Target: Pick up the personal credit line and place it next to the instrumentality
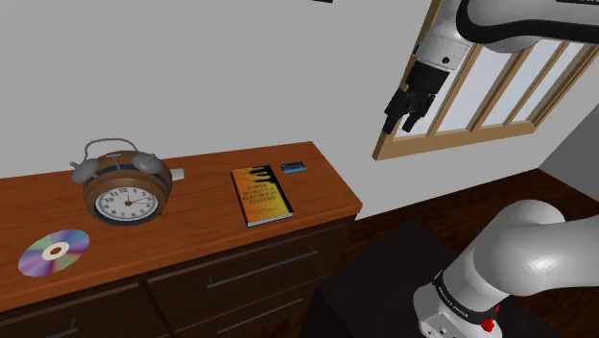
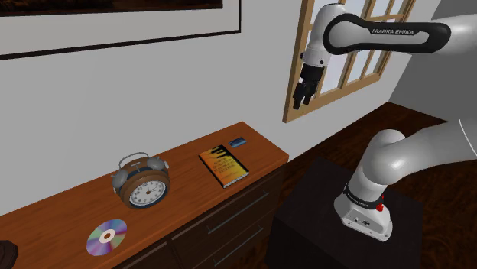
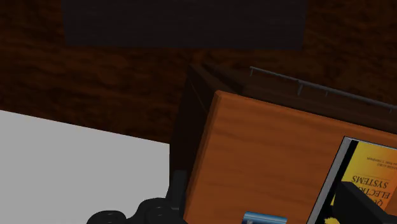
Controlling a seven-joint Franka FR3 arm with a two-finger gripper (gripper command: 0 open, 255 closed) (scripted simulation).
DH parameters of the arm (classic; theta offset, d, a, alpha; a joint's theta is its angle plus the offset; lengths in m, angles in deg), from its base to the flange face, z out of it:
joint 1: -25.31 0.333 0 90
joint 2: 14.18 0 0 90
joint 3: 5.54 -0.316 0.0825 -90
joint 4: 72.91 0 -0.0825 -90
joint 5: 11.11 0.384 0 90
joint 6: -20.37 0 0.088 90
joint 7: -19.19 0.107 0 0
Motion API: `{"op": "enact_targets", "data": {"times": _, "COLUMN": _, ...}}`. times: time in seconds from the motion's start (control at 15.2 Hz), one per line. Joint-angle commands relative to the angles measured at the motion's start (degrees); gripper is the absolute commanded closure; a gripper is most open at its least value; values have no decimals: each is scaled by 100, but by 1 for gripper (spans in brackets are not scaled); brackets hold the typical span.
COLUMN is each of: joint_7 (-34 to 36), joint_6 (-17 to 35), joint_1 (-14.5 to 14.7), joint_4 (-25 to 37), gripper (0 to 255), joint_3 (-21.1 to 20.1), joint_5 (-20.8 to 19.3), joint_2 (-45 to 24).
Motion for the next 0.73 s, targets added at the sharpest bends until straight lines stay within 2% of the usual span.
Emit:
{"op": "enact_targets", "data": {"times": 0.0, "joint_7": 0, "joint_6": 0, "joint_1": 0, "joint_4": 0, "gripper": 0, "joint_3": 0, "joint_5": 0, "joint_2": 0}}
{"op": "enact_targets", "data": {"times": 0.33, "joint_7": -1627, "joint_6": 1320, "joint_1": 446, "joint_4": -494, "gripper": 0, "joint_3": 596, "joint_5": 41, "joint_2": -478}}
{"op": "enact_targets", "data": {"times": 0.66, "joint_7": -3385, "joint_6": 2515, "joint_1": 1063, "joint_4": -612, "gripper": 0, "joint_3": 1235, "joint_5": 371, "joint_2": -1299}}
